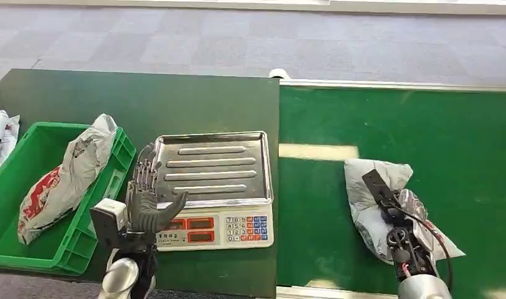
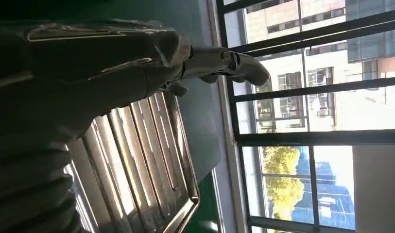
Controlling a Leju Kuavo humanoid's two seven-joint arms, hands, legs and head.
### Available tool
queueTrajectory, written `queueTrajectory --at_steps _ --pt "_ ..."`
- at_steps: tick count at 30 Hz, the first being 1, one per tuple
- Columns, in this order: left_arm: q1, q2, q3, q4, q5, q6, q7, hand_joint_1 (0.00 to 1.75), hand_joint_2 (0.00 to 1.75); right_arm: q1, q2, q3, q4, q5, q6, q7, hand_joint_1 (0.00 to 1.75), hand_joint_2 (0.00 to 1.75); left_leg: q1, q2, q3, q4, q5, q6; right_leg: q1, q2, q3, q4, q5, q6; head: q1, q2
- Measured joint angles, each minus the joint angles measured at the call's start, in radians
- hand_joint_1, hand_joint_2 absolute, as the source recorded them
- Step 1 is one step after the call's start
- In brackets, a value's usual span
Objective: Moved the parcel from conveyor to table for the left to box.
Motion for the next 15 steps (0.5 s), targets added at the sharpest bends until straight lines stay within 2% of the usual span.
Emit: queueTrajectory --at_steps 3,6,9,15 --pt "0.030 -0.001 0.005 -0.018 0.019 0.014 -0.012 0.00 1.75 0.020 0.024 0.026 -0.102 -0.026 -0.135 -0.099 1.75 1.75 0.000 0.000 -0.001 0.000 0.000 0.000 0.000 0.000 -0.002 0.000 0.000 0.000 0.000 0.000" --pt "0.045 -0.001 0.008 -0.031 0.028 0.020 -0.033 0.00 1.75 0.031 0.050 0.073 -0.255 -0.072 -0.202 -0.164 1.75 1.75 0.000 0.000 -0.002 0.000 0.000 0.000 0.000 0.000 -0.003 0.000 0.000 0.000 -0.001 0.000" --pt "0.042 -0.004 0.008 -0.034 0.024 0.039 -0.059 0.00 1.75 0.011 0.078 0.147 -0.376 -0.090 -0.178 -0.203 1.75 1.75 0.000 0.001 -0.003 0.000 0.000 0.000 0.000 0.001 -0.003 0.001 0.000 0.000 0.000 0.000" --pt "-0.017 -0.005 0.009 -0.044 0.006 0.081 -0.076 0.00 1.75 -0.111 0.145 0.331 -0.420 -0.103 -0.054 -0.235 1.75 1.75 0.000 0.001 -0.001 0.000 0.002 0.000 0.000 0.001 -0.003 0.001 0.001 -0.001 0.000 0.000"
